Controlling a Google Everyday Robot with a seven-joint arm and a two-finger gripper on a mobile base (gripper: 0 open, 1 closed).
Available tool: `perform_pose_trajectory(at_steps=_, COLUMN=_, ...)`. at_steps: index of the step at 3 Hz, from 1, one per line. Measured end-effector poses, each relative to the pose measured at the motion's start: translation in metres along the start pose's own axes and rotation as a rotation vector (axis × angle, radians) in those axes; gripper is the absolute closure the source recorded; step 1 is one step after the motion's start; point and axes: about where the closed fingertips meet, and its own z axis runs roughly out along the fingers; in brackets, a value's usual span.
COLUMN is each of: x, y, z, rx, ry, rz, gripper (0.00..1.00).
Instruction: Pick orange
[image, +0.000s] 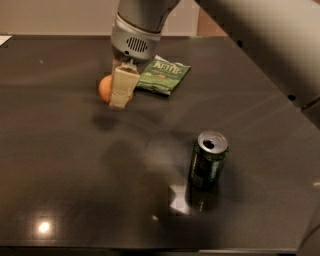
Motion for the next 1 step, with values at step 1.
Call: perform_pose_trajectory(at_steps=1, x=-0.0031, y=-0.0020, z=0.0001, rx=0.011, ry=-0.008, rz=-0.002, gripper=1.00)
